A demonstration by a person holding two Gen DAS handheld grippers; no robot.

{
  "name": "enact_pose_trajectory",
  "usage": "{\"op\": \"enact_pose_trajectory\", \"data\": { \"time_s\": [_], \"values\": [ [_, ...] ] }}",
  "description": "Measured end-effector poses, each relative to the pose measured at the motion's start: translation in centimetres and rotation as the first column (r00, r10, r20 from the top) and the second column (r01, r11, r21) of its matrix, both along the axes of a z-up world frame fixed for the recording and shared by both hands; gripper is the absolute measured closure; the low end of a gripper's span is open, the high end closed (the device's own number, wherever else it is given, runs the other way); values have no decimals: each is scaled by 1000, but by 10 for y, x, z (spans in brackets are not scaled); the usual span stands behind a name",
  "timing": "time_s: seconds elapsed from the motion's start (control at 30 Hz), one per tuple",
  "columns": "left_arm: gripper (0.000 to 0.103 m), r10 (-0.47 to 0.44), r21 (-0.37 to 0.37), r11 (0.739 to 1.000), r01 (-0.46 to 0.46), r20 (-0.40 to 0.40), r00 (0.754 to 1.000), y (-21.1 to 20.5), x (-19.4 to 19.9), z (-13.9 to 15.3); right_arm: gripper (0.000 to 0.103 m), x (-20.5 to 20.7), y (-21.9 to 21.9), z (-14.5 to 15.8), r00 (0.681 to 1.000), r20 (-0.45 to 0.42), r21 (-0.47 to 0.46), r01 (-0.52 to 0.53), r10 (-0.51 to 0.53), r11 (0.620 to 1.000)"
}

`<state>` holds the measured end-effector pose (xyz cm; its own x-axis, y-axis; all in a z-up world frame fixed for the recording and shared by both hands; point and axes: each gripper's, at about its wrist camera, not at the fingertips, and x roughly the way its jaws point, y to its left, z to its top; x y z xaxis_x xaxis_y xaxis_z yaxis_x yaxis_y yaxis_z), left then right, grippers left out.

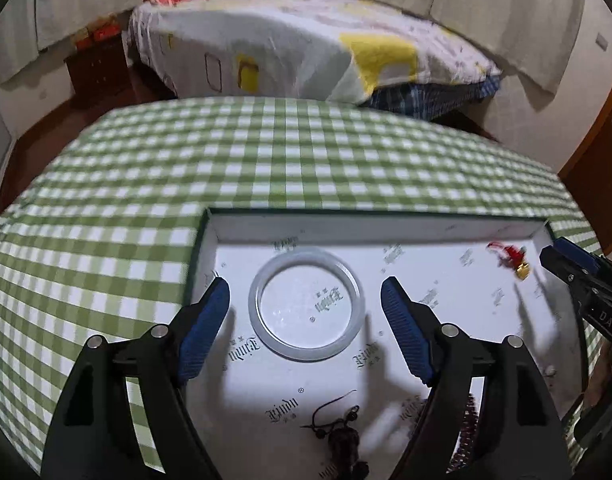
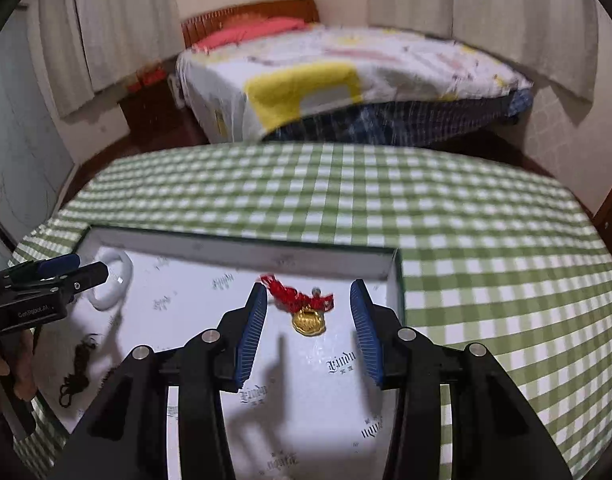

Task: Organize jewelry
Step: 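Carry the bangle and gold pendant into the tray and open both tools, then withdraw both tools from the tray toward the brooches on the table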

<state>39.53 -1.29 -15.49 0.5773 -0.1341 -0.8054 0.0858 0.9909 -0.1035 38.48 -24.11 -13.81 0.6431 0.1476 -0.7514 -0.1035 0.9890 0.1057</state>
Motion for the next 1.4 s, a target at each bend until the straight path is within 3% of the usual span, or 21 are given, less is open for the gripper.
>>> {"op": "enact_pose_trajectory", "data": {
  "time_s": [0.27,0.5,1.1,1.4],
  "values": [
    [25,-13,19,1000,10,197,980,-3,-52,50,59,-40,1,32,995,99,29,-3,1,1000],
    [23,-25,36,999,15,275,961,-1,-102,64,59,-79,5,38,995,104,57,-9,3,998],
    [23,0,85,996,-23,264,965,11,-193,38,59,-178,26,-13,1000,-10,28,-15,15,999],
    [23,15,88,995,-37,239,971,14,-218,24,59,-188,32,-32,998,-52,11,-31,31,999]
  ]
}}
